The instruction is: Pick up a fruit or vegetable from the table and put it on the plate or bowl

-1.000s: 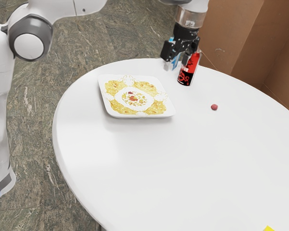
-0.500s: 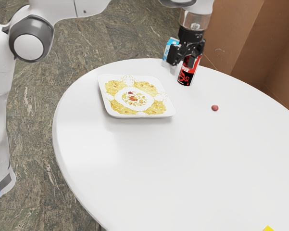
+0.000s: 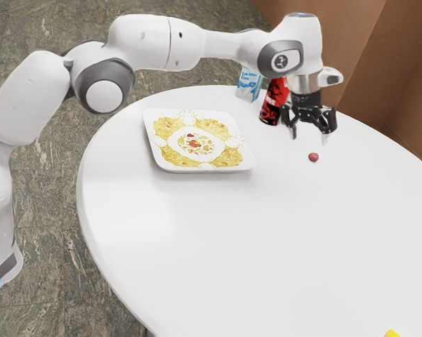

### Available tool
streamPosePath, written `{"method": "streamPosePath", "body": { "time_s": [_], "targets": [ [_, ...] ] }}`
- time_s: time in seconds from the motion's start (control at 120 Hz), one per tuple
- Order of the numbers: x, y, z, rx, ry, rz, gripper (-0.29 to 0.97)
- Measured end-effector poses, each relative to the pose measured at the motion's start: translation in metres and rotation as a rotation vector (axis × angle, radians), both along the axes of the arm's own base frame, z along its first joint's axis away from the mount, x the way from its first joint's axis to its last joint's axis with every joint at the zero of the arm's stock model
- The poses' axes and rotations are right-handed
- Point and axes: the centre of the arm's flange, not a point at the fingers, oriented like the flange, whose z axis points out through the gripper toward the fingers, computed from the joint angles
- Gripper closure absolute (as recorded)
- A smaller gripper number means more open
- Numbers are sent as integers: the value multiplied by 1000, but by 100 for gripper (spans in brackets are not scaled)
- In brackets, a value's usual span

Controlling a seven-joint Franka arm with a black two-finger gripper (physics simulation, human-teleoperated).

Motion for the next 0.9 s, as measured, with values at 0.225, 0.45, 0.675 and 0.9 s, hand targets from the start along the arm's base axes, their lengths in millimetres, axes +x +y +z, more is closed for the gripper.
{"method": "streamPosePath", "body": {
  "time_s": [0.225,0.45,0.675,0.9],
  "targets": [
    [37,70,-56,134,-293,-302,2],
    [52,104,-89,324,-454,-510,3],
    [57,142,-121,465,-533,-630,5],
    [58,157,-136,546,-581,-735,7]
  ]
}}
